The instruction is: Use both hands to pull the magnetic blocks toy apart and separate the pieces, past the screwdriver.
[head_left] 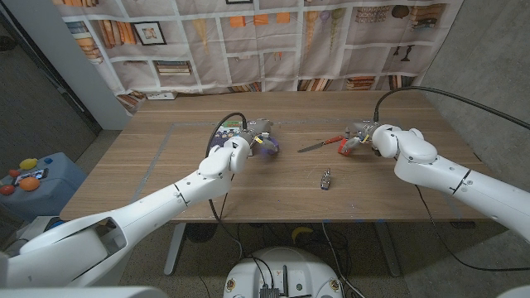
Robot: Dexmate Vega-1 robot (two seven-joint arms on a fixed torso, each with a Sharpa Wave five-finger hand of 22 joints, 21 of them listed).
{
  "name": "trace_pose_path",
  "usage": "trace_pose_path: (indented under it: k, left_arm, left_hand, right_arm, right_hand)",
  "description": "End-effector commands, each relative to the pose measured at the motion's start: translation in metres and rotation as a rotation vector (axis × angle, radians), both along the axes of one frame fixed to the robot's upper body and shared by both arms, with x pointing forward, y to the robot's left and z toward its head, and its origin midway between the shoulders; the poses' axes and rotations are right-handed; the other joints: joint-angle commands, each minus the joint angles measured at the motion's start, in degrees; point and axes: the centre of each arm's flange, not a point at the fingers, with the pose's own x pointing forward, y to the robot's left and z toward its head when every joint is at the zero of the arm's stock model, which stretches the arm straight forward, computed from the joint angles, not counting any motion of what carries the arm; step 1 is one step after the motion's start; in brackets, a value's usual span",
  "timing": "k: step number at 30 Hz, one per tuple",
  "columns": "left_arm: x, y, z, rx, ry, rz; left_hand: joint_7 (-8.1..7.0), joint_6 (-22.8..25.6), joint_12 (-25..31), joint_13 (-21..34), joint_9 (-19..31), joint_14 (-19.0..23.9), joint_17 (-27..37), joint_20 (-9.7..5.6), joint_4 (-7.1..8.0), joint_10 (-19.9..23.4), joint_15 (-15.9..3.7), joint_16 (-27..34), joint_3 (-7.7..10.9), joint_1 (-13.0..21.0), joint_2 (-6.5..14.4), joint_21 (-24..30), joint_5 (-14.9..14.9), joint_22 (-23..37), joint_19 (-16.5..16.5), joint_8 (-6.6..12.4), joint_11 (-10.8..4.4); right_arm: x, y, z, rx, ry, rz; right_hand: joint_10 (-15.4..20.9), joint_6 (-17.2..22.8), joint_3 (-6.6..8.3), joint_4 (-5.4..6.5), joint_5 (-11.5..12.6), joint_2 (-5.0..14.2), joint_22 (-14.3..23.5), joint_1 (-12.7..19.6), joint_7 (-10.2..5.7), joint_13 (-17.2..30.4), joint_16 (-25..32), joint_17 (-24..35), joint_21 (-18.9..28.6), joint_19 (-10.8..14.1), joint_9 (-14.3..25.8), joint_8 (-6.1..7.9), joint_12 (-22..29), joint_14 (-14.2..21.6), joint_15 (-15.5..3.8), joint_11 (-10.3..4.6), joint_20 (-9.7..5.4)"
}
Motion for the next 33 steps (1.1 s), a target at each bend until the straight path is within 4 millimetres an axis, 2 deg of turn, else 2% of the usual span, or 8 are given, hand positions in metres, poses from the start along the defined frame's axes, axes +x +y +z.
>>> trace_pose_path:
  k: [1, 17, 23, 24, 33]
  left_arm:
    - [0.0045, 0.0008, -0.0040, 0.001, 0.031, 0.012]
    - [0.0088, 0.0034, -0.0060, 0.013, 0.062, 0.033]
    - [0.0085, 0.0046, -0.0048, 0.019, 0.067, 0.042]
    - [0.0085, 0.0047, -0.0047, 0.019, 0.072, 0.046]
    - [0.0072, 0.0054, -0.0036, 0.037, 0.091, 0.056]
  left_hand:
    - [-7.57, 6.4, -0.3, 0.1, 1.0, -0.5, 0.2, 0.07, 0.01, -0.9, 0.09, -0.1, -0.29, 4.1, 5.1, 0.0, 0.2, 0.3, -0.3, 0.50, 0.31]
    - [-7.92, 2.5, -0.5, 0.2, 0.9, -2.1, 0.2, 0.56, 0.08, -3.4, 0.73, -0.2, -0.93, 3.1, 4.8, -0.2, 0.0, 0.3, -1.9, -1.05, 1.10]
    - [-7.75, 0.1, -0.5, 0.2, 0.9, -2.9, 0.2, 0.78, 0.19, -4.4, 1.23, -0.2, -1.33, 2.4, 4.5, -0.2, -0.1, 0.3, -2.3, -2.01, 1.58]
    - [-7.82, -1.7, -0.4, 0.2, 0.9, -3.1, 0.2, 0.75, 0.18, -4.7, 1.37, -0.2, -1.53, 2.1, 4.3, -0.2, -0.1, 0.3, -2.5, -2.76, 1.64]
    - [-7.51, -6.9, -0.5, 0.2, 0.8, -5.0, 0.3, 1.33, 0.14, -7.5, 2.39, -0.2, -2.34, 0.8, 3.3, -0.3, -0.4, 0.3, -4.2, -4.73, 2.84]
  right_arm:
    - [0.0019, 0.0024, 0.0000, -0.010, 0.017, -0.019]
    - [0.0043, 0.0029, 0.0002, -0.018, 0.041, -0.031]
    - [0.0042, 0.0027, 0.0013, -0.017, 0.046, -0.030]
    - [0.0043, 0.0028, 0.0014, -0.020, 0.048, -0.027]
    - [0.0045, 0.0033, 0.0018, -0.019, 0.062, -0.024]
  right_hand:
    - [-0.5, 2.7, -0.33, 0.00, 0.4, 0.86, 0.3, 0.9, -2.82, 0.0, 0.0, 0.0, 0.0, 0.5, 0.0, 5.37, -0.1, -0.1, 0.23, 0.10, 0.17]
    - [-1.9, -0.6, -1.63, 0.39, -0.2, -0.90, 0.3, -0.9, -0.94, 0.0, -0.7, -0.2, -0.2, 0.2, -1.4, 3.98, -0.6, -0.5, 1.13, 0.95, 0.97]
    - [-3.4, -3.0, -2.40, 0.69, -0.4, -1.94, 0.3, -2.3, 0.56, 0.1, -1.4, -0.4, -0.4, -0.3, -2.5, 2.66, -0.9, -1.2, 1.71, 1.98, 1.63]
    - [-3.8, -3.6, -2.48, 0.76, -0.5, -2.00, 0.3, -2.5, 0.64, 0.1, -1.5, -0.4, -0.4, -0.5, -2.7, 2.32, -1.0, -1.3, 1.75, 1.90, 1.70]
    - [-5.8, -7.6, -3.59, 1.29, -0.4, -3.44, 0.3, -5.2, 2.23, 0.2, -2.4, -0.5, -0.6, -1.4, -4.1, 0.01, -1.3, -2.4, 2.90, 3.04, 2.69]
